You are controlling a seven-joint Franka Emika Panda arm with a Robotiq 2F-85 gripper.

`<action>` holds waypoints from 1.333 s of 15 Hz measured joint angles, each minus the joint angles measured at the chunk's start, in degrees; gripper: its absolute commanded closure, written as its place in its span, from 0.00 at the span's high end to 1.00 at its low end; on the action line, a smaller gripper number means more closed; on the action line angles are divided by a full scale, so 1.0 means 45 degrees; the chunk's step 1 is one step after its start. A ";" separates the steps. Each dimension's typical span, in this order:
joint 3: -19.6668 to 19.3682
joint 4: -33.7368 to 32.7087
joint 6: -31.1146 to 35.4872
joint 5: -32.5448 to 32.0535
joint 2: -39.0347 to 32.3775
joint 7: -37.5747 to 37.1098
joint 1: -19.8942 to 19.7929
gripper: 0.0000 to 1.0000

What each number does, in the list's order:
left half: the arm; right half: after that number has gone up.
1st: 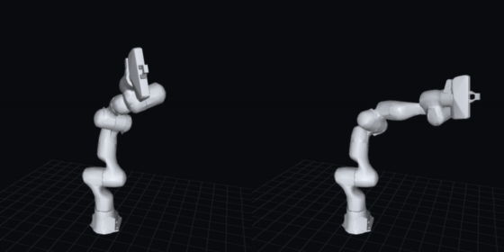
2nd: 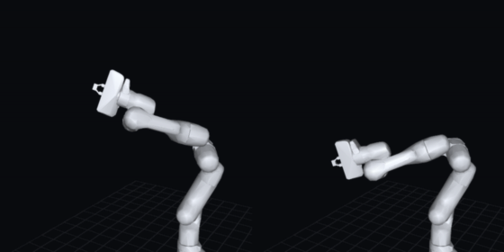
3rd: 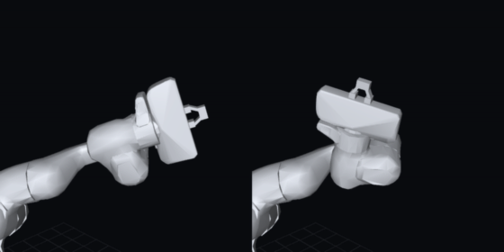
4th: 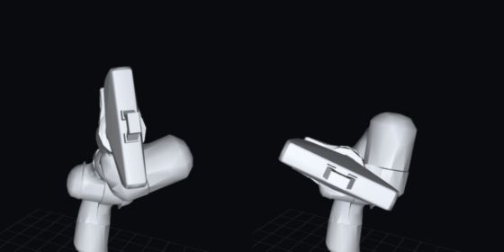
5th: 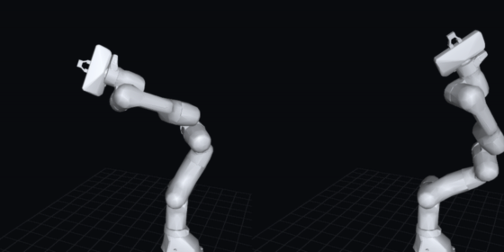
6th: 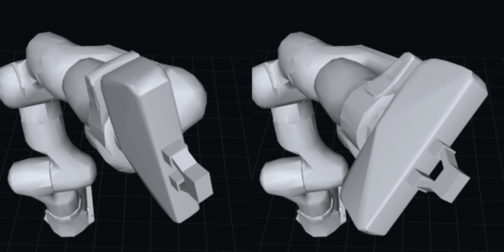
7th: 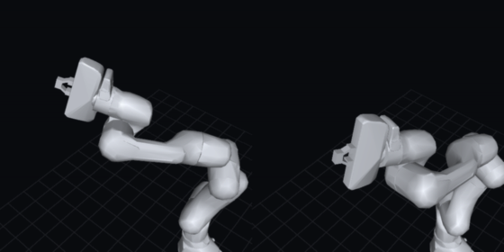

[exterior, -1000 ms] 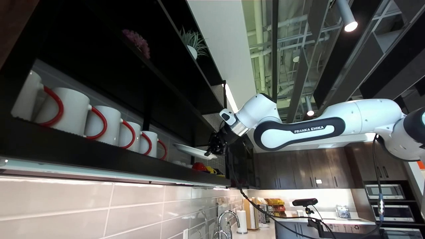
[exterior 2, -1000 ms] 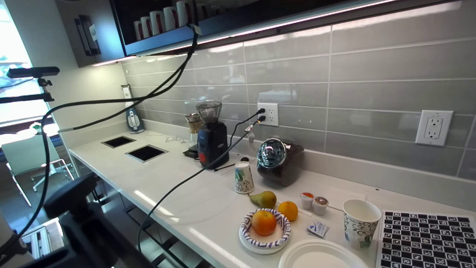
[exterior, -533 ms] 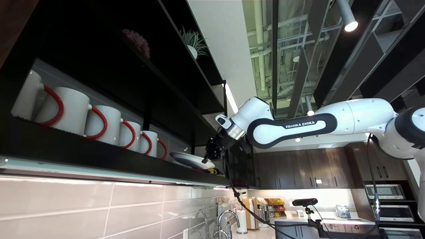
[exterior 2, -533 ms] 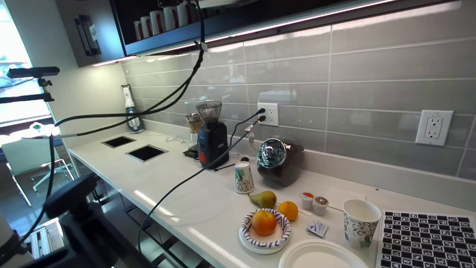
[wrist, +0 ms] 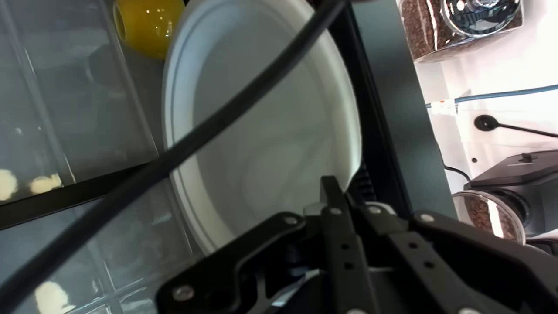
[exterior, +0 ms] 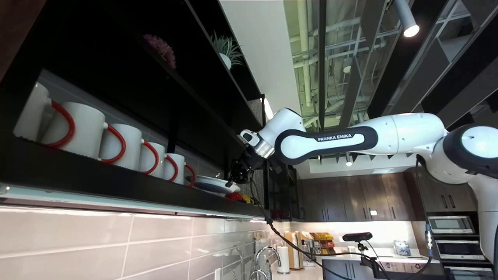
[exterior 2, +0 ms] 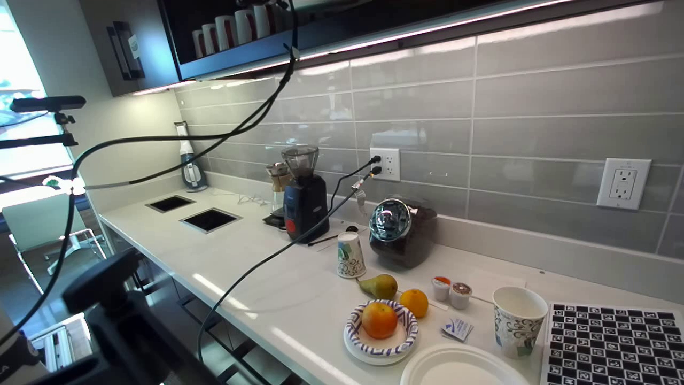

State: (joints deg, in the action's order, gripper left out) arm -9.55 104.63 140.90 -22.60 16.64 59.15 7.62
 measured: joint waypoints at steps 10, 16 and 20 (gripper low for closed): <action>0.0467 -0.1033 -0.0452 0.0005 -0.0956 0.0867 -0.0710 0.69; 0.0763 -0.1213 -0.1007 0.0100 -0.0923 0.0945 -0.0829 1.00; 0.0955 -0.1419 -0.2295 0.0794 -0.0651 0.0944 -0.0828 1.00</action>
State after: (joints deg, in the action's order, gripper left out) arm -5.26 98.25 130.58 -19.03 13.71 63.40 3.89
